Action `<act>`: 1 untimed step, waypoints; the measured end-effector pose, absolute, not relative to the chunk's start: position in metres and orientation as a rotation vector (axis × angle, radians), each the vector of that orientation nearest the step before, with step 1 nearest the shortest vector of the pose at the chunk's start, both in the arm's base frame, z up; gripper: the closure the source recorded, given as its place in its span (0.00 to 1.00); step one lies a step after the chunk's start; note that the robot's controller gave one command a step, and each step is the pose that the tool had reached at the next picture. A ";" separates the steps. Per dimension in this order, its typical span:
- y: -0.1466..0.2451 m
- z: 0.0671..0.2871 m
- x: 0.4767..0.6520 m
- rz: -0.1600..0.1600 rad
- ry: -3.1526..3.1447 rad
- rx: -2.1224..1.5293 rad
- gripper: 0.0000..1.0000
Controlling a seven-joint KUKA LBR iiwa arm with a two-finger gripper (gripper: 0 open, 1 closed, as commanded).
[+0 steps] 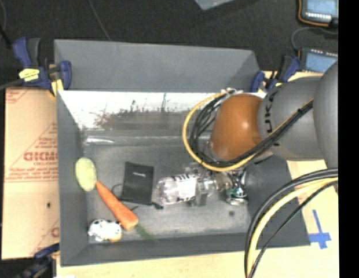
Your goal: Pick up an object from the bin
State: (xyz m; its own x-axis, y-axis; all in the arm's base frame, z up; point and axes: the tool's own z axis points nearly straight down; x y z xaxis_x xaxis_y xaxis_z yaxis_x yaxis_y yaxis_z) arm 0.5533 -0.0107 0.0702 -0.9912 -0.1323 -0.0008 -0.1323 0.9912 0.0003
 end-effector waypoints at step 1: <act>-0.011 0.070 0.553 0.001 3.134 -0.207 1.00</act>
Offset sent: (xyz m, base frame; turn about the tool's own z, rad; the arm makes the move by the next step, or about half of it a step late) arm 0.0000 0.0000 0.0000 0.0000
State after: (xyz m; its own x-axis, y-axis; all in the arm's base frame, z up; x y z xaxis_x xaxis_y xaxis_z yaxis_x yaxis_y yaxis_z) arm 0.5533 -0.0106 0.0702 -0.9913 -0.1316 -0.0008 -0.1316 0.9913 0.0006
